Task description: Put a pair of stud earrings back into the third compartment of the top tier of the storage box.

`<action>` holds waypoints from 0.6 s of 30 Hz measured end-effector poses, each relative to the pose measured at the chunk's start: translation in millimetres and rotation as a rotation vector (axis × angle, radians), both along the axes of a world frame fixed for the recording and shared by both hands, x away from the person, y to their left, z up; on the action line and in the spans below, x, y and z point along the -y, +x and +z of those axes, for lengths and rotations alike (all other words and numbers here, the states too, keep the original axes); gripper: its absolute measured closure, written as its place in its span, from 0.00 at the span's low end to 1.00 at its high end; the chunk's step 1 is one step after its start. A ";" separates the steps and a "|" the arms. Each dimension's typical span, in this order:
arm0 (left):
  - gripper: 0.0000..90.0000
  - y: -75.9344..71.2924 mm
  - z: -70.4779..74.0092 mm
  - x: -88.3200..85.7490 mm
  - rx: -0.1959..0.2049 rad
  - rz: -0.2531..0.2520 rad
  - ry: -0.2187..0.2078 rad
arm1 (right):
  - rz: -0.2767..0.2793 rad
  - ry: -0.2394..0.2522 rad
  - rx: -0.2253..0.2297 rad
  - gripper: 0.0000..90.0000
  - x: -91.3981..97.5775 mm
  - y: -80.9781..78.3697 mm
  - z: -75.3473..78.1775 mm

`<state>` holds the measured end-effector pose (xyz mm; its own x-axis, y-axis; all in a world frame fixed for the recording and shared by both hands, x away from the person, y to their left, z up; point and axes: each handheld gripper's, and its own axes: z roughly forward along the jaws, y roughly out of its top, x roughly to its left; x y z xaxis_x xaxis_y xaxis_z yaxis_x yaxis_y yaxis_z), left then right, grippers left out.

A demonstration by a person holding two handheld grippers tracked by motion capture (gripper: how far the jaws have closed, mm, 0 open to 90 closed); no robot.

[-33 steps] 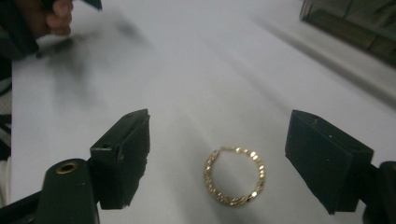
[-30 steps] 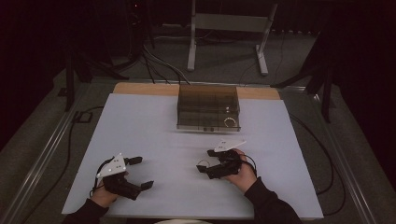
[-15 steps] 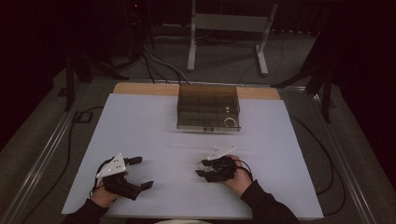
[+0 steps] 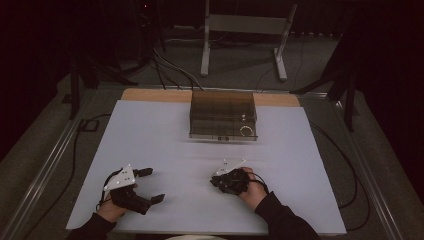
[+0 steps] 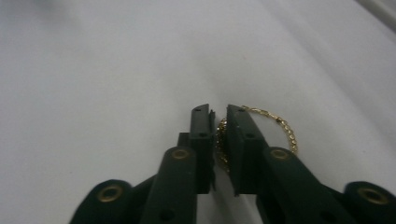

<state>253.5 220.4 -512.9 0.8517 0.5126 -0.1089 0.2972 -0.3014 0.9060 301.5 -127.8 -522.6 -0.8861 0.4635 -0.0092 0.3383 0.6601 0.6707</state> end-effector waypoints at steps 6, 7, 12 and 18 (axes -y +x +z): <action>0.01 0.2 -0.1 0.2 -0.002 -0.001 -0.001 | 0.005 -0.028 0.022 0.95 -2.7 -1.3 1.0; 0.01 0.2 -0.1 0.2 -0.002 -0.001 -0.001 | 0.004 -0.029 0.019 0.95 -2.8 -1.1 1.3; 0.01 0.3 0.0 -0.2 -0.002 0.000 -0.004 | 0.005 -0.018 0.015 0.96 -1.8 0.4 2.9; 0.01 0.2 0.0 -0.2 -0.002 0.000 -0.004 | 0.000 0.007 0.025 0.96 0.3 0.1 12.3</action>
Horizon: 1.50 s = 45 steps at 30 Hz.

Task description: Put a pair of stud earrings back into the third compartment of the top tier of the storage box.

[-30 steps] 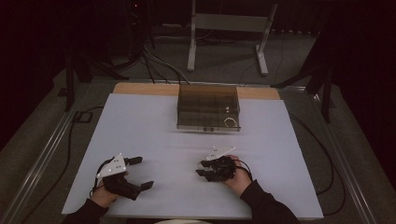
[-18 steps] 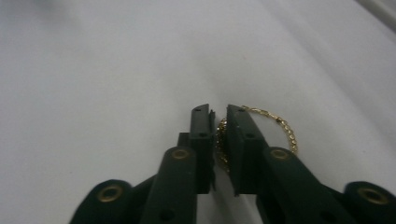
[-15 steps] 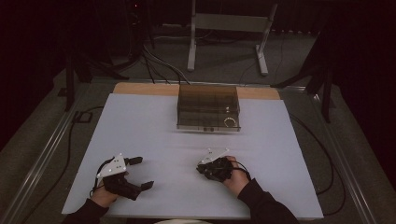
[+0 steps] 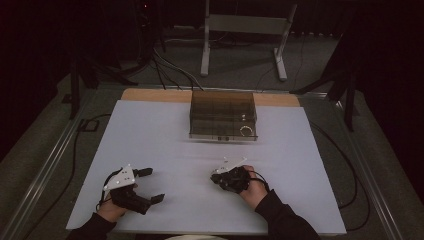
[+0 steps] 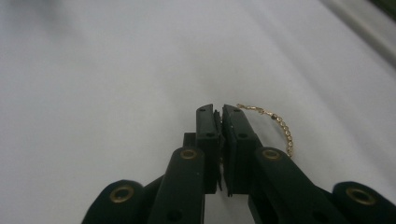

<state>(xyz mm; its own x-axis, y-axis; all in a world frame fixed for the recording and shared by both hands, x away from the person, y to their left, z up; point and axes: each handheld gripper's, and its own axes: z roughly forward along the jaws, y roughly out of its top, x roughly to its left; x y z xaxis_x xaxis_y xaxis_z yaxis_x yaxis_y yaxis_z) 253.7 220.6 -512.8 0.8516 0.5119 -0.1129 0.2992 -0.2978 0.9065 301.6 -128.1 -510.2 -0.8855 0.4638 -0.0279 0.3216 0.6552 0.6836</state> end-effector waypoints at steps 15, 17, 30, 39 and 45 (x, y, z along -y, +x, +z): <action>0.01 0.3 -0.1 -0.2 -0.001 0.002 0.000 | 0.002 0.060 0.054 0.96 5.6 2.1 36.8; 0.01 0.3 -0.3 -0.2 -0.004 0.001 -0.003 | -0.002 0.064 0.058 0.96 6.8 3.1 39.5; 0.01 0.4 -0.3 0.0 -0.002 0.000 -0.002 | -0.061 0.110 0.135 0.96 27.5 13.8 74.8; 0.01 0.4 -0.5 -0.1 -0.005 0.003 -0.004 | -0.102 0.135 0.171 0.96 39.8 25.2 92.7; 0.01 0.4 -0.1 -0.3 -0.001 0.002 -0.002 | -0.129 0.146 0.178 0.96 46.9 35.6 101.1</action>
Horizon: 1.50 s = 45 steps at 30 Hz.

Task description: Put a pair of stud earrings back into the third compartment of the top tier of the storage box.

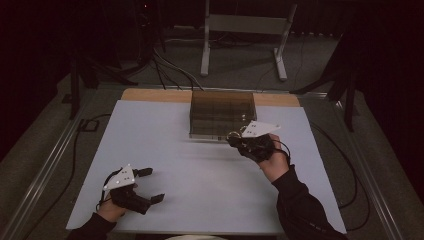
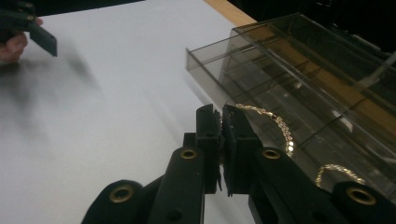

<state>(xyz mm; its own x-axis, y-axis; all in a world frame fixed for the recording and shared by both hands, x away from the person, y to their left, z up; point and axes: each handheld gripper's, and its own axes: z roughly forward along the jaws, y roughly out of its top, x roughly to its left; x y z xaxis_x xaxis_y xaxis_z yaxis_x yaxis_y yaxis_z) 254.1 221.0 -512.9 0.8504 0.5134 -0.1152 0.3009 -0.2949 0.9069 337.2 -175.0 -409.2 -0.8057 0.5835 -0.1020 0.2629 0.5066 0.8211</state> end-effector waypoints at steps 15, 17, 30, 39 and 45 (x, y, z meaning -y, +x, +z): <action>0.01 -0.2 -0.2 0.5 -0.002 -0.001 0.002 | -0.074 0.009 -0.011 0.96 12.2 25.5 1.8; 0.01 0.0 -0.4 0.4 -0.002 0.000 0.002 | -0.081 0.012 -0.018 0.96 14.0 29.2 1.5; 0.01 -0.2 -0.3 0.5 -0.002 -0.001 0.003 | -0.126 0.008 -0.040 0.96 16.2 49.3 -0.3; 0.01 -0.3 0.2 0.0 0.000 -0.001 0.002 | -0.148 0.014 -0.072 0.95 18.6 60.6 -3.8; 0.01 -0.2 0.1 0.2 0.000 0.000 0.004 | -0.165 0.018 -0.104 0.95 21.8 65.8 -12.1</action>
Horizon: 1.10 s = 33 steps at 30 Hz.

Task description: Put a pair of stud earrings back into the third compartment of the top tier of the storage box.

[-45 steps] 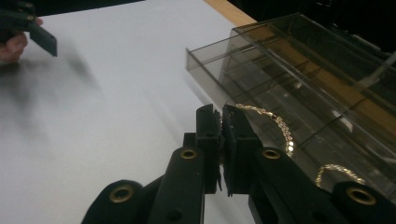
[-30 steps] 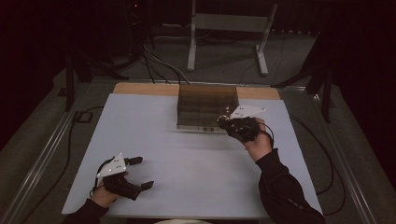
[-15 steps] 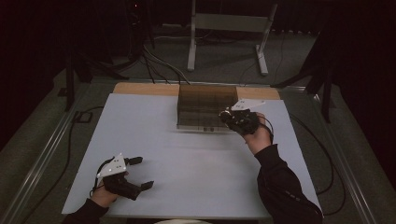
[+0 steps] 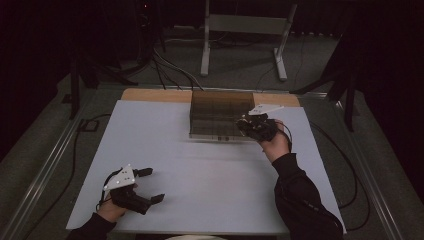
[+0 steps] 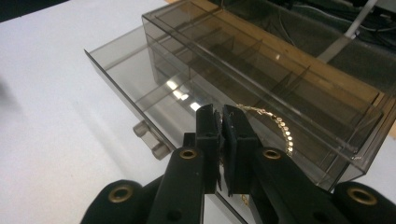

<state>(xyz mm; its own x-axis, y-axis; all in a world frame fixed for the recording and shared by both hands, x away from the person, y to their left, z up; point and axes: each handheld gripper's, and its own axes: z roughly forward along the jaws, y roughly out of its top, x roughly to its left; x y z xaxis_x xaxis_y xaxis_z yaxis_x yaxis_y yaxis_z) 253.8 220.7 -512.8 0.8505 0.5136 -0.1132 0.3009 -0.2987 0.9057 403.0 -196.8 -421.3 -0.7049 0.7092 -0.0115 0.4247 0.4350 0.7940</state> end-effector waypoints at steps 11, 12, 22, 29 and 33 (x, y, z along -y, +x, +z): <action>0.01 0.1 0.0 0.0 0.000 0.000 0.001 | -0.008 -0.021 -0.053 0.95 -0.2 9.7 -15.7; 0.01 0.1 -0.2 0.2 0.000 0.000 0.001 | -0.012 -0.022 -0.053 0.95 -0.3 10.4 -16.0; 0.01 0.1 0.1 -0.2 0.000 0.000 -0.001 | -0.035 0.009 -0.030 0.72 2.0 12.8 -10.8; 0.01 0.2 0.0 0.0 0.000 -0.001 -0.001 | -0.031 0.043 -0.013 0.55 2.1 7.2 -2.3; 0.01 0.3 0.0 0.1 -0.001 0.000 -0.002 | -0.022 0.068 -0.014 0.45 -0.1 2.9 3.5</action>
<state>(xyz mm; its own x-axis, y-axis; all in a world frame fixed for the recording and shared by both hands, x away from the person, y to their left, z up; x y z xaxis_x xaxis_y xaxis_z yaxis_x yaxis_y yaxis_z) 254.1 220.6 -512.8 0.8504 0.5134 -0.1149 0.3016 -0.2967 0.9061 405.9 -196.7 -417.8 -0.6888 0.7234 0.0474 0.4452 0.3705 0.8152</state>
